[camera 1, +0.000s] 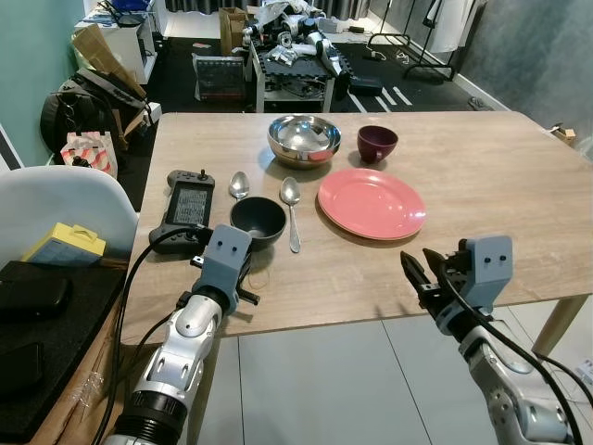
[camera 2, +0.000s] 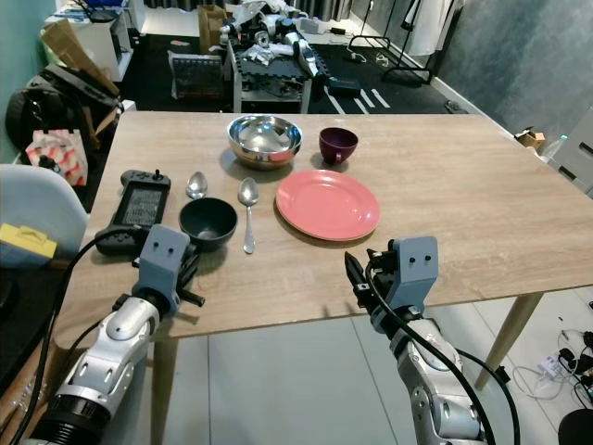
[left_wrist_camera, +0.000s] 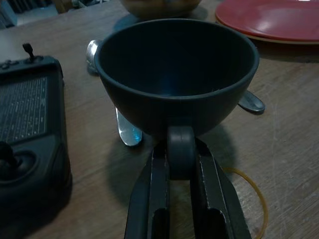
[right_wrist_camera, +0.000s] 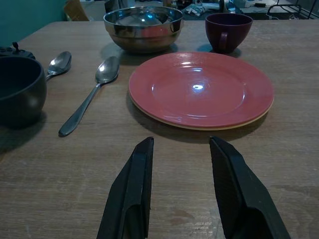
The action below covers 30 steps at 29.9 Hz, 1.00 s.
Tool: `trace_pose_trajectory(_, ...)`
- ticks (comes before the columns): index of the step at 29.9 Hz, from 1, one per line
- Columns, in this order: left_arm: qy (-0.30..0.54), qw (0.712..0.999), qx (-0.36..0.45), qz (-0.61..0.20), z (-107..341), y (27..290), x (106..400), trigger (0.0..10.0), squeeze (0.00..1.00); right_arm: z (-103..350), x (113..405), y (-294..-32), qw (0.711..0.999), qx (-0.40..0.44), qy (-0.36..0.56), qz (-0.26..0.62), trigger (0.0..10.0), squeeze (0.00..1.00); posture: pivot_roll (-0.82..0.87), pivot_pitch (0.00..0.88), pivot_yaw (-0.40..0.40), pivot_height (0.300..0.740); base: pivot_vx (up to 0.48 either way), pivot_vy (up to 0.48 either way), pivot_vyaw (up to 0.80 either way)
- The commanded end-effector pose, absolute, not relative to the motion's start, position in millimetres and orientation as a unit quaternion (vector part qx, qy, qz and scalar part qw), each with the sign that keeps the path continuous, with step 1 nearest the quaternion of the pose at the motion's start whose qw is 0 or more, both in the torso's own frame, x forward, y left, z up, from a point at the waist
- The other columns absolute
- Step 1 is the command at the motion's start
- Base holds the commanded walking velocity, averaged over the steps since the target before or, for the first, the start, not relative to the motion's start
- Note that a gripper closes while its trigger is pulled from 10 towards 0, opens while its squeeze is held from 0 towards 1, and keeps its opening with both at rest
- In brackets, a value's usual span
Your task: Setting the table
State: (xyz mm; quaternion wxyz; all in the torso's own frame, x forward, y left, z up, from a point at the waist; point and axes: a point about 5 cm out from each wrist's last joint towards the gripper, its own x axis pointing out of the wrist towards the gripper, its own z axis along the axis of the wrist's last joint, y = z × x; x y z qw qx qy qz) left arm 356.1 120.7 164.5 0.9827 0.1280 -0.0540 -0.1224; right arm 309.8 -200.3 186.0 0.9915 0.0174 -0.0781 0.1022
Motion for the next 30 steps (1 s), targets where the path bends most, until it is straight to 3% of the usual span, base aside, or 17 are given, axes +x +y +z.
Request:
trace_pose_trajectory(1,-0.07,0.977,0.149,-0.134,170.2,120.4,352.1,0.0,0.0,182.2,307.2,-203.4,0.993,0.021,-0.07,0.093,10.0,0.0,0.03,0.141,-0.002,0.74,0.0,0.0,0.0)
trace_pose_trajectory(2,-0.073,0.976,0.15,-0.137,176.5,122.5,349.7,10.0,0.0,182.7,306.2,-201.8,0.993,0.022,-0.072,0.093,10.0,0.0,0.03,0.141,0.0,0.74,0.0,0.0,0.0)
trace_pose_trajectory(7,-0.086,0.971,0.117,-0.188,209.0,128.6,331.4,10.0,0.0,186.5,302.8,-198.1,0.993,0.034,-0.085,0.076,10.0,0.0,0.05,0.14,0.008,0.74,0.0,0.0,0.0)
trace_pose_trajectory(12,-0.097,0.966,0.162,-0.174,235.8,145.6,322.2,10.0,0.0,185.6,303.6,-199.5,0.994,0.049,-0.092,0.041,10.0,0.0,0.07,0.129,0.021,0.74,0.0,0.0,0.0)
trace_pose_trajectory(17,-0.113,0.954,0.235,-0.15,242.5,154.3,323.2,10.0,0.0,182.7,304.8,-199.2,0.994,0.053,-0.089,0.033,10.0,0.0,0.07,0.123,0.028,0.74,0.0,0.0,0.0)
trace_pose_trajectory(24,-0.108,0.954,0.248,-0.129,238.1,166.4,319.9,10.0,0.0,181.3,305.2,-202.2,0.995,0.06,-0.08,0.009,10.0,0.0,0.07,0.112,0.036,0.74,0.0,0.0,0.0)
trace_pose_trajectory(28,-0.112,0.954,0.236,-0.15,236.5,159.1,307.2,10.0,0.0,181.2,303.2,-199.1,0.994,0.072,-0.079,0.011,10.0,0.0,0.06,0.107,0.031,0.74,0.0,0.0,0.0)
trace_pose_trajectory(29,-0.11,0.957,0.223,-0.151,236.4,156.4,305.2,10.0,0.0,181.2,302.8,-197.5,0.994,0.078,-0.077,0.013,10.0,0.24,0.06,0.1,0.027,0.74,0.0,0.0,0.0)
trace_pose_trajectory(30,-0.107,0.959,0.216,-0.151,235.8,154.9,304.4,10.0,0.0,181.1,302.8,-196.6,0.994,0.082,-0.075,0.014,10.0,0.31,0.06,0.096,0.027,0.74,0.0,0.0,0.0)
